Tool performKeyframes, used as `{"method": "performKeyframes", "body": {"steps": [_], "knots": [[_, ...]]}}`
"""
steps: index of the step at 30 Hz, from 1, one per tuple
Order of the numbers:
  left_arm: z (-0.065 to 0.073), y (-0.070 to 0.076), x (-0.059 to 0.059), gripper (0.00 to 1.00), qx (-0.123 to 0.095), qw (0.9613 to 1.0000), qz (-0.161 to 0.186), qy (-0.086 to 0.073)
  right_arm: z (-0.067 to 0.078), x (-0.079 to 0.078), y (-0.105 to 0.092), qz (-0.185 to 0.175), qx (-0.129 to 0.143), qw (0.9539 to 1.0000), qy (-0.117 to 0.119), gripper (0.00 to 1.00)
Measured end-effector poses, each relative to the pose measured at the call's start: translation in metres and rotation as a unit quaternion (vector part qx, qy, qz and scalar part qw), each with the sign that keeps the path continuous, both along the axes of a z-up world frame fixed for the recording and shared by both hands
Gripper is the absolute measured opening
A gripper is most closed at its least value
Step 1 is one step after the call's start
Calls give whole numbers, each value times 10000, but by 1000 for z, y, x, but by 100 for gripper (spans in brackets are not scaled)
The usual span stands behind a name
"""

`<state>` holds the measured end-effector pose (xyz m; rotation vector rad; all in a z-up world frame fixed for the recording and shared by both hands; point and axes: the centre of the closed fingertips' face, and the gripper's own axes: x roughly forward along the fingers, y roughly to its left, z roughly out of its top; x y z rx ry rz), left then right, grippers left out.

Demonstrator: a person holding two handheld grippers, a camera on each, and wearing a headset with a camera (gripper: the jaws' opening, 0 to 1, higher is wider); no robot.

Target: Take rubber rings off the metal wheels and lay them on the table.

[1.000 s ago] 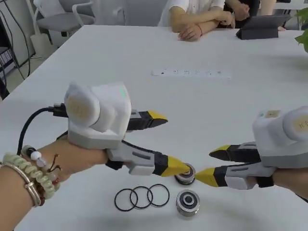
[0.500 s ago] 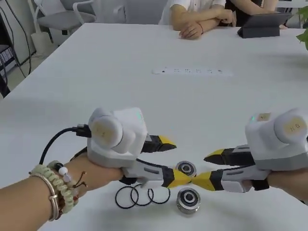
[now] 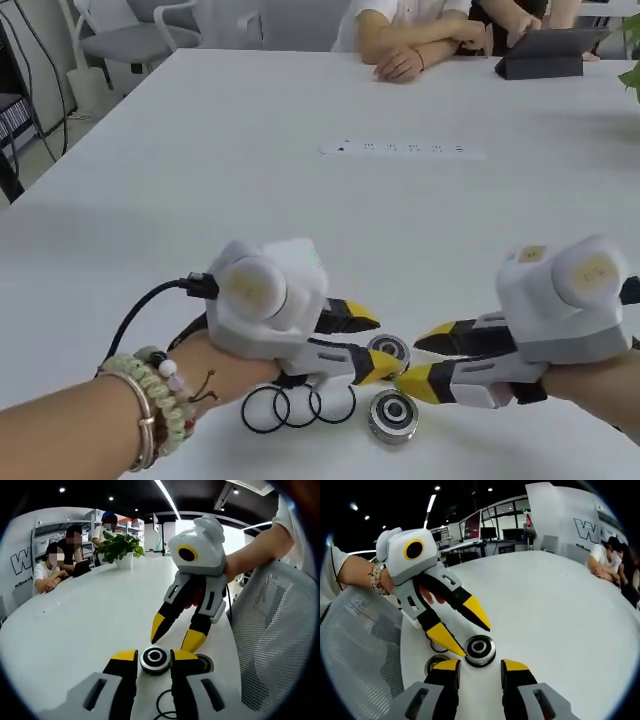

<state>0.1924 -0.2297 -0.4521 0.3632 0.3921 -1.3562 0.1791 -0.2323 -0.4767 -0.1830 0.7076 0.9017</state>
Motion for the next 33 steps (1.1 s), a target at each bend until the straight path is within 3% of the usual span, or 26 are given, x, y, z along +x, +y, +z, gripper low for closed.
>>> {"method": "performKeyframes", "body": {"steps": [7, 13, 16, 18, 20, 33], "knots": [[-10, -1, -2, 16, 178, 9998, 11, 4, -4, -2, 1, -24, 0, 10000, 86, 26], [-10, 0, -1, 12, 87, 9999, 77, 67, -6, -2, 1, 3, -23, 10000, 95, 24], [-10, 1, 1, 10, 91, 9999, 114, 51, -6, -2, 2, -4, -13, 10000, 96, 23], [-10, 1, 0, 10, 139, 9999, 62, -49, -5, -2, 2, -15, -2, 10000, 95, 23], [-11, -1, -3, 7, 148, 9999, 11, 3, -5, -1, 2, -35, 14, 10000, 92, 22], [-9, -1, 0, 7, 95, 9999, 90, 19, -7, 0, -1, -88, 24, 9999, 104, 11]]}}
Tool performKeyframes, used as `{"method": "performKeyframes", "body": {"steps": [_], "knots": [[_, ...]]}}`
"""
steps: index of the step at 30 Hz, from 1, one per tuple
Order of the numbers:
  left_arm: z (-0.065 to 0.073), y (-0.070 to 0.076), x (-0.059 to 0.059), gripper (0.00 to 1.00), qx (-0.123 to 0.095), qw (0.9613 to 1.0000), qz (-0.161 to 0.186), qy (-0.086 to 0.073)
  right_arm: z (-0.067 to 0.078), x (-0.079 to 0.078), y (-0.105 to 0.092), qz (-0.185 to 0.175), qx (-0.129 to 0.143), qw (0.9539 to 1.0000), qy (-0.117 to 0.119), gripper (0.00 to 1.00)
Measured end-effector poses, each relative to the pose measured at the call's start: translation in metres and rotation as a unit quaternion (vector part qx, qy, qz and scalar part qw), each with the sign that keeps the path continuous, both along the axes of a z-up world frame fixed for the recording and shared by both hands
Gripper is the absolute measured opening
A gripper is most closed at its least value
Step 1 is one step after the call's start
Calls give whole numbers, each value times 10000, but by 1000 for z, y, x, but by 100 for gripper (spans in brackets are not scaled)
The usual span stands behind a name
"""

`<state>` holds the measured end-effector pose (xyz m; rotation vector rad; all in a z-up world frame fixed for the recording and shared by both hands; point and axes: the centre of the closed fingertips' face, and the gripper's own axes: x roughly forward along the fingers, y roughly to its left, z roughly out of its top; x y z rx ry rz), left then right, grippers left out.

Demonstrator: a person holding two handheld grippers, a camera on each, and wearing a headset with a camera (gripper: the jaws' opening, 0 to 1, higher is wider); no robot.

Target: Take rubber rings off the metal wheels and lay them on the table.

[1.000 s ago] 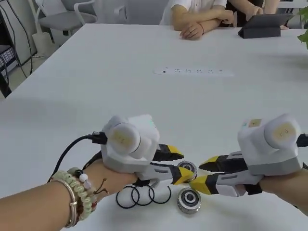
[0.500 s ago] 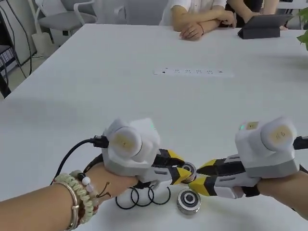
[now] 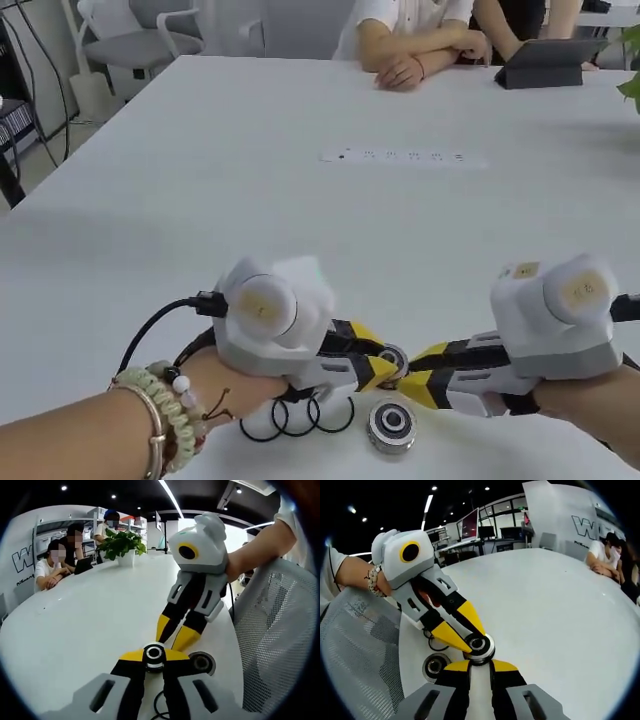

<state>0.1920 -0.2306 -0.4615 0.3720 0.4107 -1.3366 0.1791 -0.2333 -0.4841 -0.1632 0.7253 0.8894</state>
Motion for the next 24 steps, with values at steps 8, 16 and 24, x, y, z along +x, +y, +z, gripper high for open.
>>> {"method": "performKeyframes", "body": {"steps": [8, 16, 24], "knots": [[0, 1, 0, 7, -22, 10000, 4, 8, 0, 1, -1, 43, -78, 9999, -111, 1], [0, 1, 0, 7, -15, 10000, -2, -18, -1, 4, -4, -181, -39, 9998, 18, 0], [0, 2, 0, 7, -5, 10000, 18, -28, 0, 5, -7, -576, 198, 9973, 405, 0]]}}
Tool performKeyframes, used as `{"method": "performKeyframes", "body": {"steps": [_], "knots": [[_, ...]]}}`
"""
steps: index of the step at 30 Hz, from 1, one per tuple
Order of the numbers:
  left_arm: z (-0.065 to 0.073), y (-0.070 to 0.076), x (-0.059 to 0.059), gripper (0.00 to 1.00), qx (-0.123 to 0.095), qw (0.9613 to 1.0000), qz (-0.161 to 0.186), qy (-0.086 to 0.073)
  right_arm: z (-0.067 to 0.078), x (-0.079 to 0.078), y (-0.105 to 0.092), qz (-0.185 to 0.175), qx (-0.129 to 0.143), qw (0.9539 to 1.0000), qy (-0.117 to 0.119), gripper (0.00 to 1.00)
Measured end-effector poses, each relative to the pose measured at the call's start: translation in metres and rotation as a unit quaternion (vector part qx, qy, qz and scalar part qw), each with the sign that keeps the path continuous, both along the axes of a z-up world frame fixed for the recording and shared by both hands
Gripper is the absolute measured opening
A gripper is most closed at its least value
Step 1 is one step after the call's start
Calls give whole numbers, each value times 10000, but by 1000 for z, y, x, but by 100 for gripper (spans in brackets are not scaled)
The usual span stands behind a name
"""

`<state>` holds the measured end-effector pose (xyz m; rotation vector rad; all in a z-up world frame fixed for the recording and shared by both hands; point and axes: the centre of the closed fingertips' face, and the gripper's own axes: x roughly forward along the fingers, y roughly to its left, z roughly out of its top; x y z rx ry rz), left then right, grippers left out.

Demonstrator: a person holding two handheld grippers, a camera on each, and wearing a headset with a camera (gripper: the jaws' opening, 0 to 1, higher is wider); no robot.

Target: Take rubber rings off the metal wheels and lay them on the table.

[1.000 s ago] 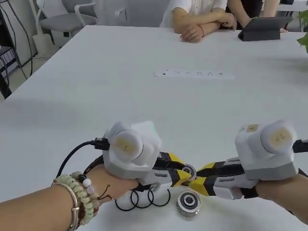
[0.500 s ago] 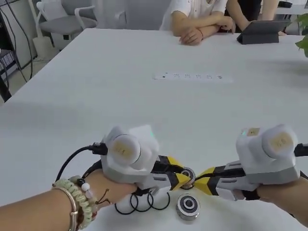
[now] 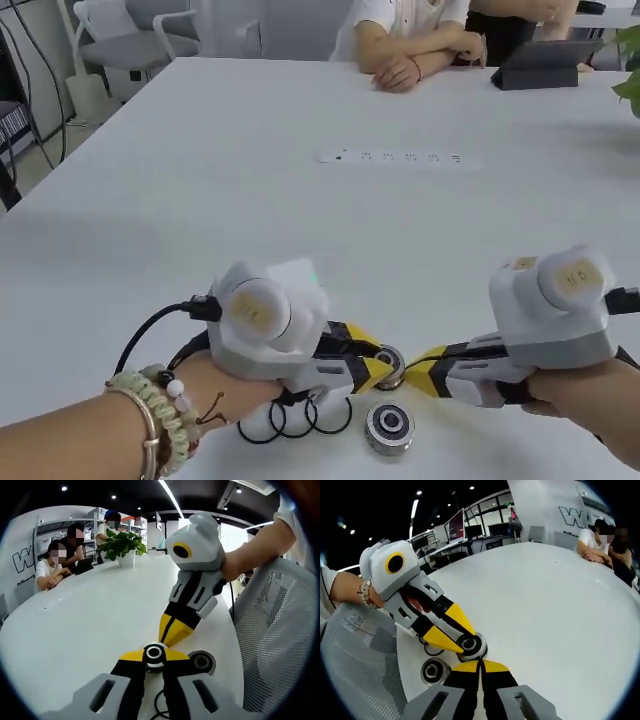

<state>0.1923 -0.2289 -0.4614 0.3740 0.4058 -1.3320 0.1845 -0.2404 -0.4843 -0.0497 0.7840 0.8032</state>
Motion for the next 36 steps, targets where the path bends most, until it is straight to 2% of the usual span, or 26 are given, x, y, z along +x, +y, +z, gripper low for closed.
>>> {"method": "performKeyframes", "body": {"steps": [5, 15, 36], "knots": [[0, 1, 0, 7, 4, 10000, 1, -6, 2, 3, -3, -243, 214, 9993, 197, 0], [0, 1, 0, 7, 11, 10000, 10, -15, 12, 8, -2, -534, 637, 9961, 284, 0], [0, 1, 1, 7, 15, 10000, 67, -18, 19, 7, 3, -517, 682, 9960, 257, 0]]}}
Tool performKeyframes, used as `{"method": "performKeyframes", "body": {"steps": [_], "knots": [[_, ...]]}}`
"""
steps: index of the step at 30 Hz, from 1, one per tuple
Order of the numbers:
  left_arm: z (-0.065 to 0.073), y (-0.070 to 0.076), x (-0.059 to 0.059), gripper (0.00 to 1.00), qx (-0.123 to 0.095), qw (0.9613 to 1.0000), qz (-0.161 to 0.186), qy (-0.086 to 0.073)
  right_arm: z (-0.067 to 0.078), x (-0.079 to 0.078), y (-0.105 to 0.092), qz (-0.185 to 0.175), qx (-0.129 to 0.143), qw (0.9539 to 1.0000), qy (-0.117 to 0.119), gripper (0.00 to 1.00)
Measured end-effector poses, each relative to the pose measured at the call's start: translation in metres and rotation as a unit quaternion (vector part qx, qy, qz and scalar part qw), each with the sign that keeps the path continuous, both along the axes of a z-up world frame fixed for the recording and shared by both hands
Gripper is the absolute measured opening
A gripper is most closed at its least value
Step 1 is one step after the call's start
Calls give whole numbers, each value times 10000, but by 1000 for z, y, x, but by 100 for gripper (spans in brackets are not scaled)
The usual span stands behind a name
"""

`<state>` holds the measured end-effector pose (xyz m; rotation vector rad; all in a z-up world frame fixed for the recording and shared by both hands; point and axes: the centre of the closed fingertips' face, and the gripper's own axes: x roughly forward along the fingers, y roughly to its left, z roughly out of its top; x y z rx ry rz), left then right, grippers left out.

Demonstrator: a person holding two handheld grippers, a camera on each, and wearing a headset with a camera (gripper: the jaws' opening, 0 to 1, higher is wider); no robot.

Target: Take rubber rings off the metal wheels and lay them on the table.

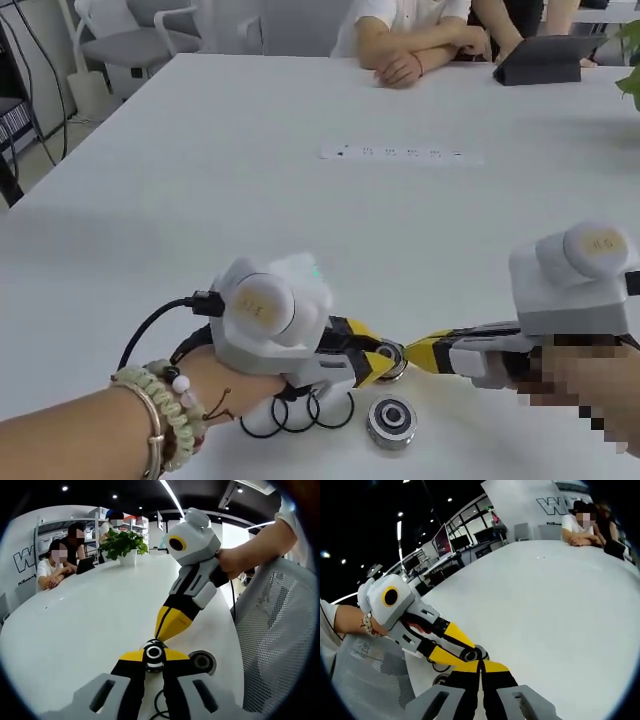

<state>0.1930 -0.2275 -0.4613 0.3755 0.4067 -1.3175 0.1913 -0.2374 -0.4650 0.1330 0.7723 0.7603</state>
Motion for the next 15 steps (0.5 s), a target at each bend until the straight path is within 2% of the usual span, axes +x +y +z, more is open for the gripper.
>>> {"method": "performKeyframes", "body": {"steps": [15], "knots": [[1, 0, -1, 7, 11, 10000, -3, -24, 4, 0, 3, 50, -16, 10000, -48, 0]]}}
